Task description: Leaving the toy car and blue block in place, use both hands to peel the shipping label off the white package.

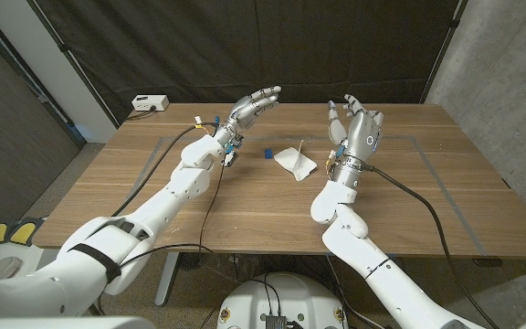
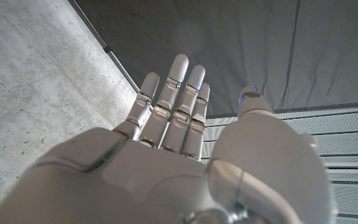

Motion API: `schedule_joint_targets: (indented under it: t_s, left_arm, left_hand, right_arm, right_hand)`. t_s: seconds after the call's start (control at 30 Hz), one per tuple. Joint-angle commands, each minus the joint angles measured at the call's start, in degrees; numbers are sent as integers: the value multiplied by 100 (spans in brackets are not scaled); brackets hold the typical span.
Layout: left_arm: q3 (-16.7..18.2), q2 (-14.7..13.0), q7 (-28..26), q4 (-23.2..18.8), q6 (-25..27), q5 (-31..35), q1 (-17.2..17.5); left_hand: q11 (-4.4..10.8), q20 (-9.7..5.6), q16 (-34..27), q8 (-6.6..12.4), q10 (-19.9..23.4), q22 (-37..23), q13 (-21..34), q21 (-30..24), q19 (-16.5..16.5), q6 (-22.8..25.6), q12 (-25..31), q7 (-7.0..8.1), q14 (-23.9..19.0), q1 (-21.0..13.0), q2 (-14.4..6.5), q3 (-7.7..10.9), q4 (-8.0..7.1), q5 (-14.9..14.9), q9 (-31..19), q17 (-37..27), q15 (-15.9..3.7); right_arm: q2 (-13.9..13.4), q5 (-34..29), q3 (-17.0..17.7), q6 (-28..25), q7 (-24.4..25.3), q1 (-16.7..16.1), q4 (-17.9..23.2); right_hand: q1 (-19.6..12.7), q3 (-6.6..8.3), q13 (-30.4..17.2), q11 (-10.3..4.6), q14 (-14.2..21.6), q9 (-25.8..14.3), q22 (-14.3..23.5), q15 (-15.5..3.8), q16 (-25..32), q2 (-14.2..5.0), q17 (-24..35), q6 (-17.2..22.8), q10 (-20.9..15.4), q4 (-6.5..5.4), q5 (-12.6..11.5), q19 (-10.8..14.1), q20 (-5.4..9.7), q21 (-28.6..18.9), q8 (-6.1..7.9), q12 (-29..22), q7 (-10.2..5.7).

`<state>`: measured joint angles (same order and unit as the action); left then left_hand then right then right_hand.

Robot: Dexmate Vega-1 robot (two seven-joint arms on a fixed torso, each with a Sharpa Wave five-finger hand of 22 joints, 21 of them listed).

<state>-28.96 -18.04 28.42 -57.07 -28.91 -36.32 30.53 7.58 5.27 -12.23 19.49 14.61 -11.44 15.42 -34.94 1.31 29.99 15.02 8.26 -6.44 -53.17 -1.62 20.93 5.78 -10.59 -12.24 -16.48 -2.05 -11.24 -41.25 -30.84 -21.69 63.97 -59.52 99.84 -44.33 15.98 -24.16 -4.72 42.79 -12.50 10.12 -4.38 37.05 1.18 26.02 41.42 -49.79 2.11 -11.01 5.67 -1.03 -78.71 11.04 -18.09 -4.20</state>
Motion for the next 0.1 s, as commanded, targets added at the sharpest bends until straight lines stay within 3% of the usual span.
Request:
schedule_joint_targets:
  t_s: [0.03,0.1]
  left_arm:
    - [136,-249,337,-152,167,-283,167]
    - [189,-287,297,-164,175,-319,215]
  left_hand:
    - [-13,10,11,6,-26,-16,-4,13,54,64,-20,3,58,93,-11,-8,-38,5,-5,-19,-59]
    - [-33,23,10,-10,-32,-17,-6,16,68,39,-24,-10,65,108,-22,-10,-47,4,0,-19,-55]
  right_arm:
    - [167,-357,-404,-371,-42,37,92]
    - [178,-323,-481,-349,3,161,0]
  right_hand:
    - [25,54,9,12,29,-5,10,-630,-52,-35,-10,65,-39,13,9,12,6,16,52,9,-27]
    - [22,64,13,7,38,-2,10,-635,-59,-38,-16,57,-39,19,9,22,13,20,50,14,-27]
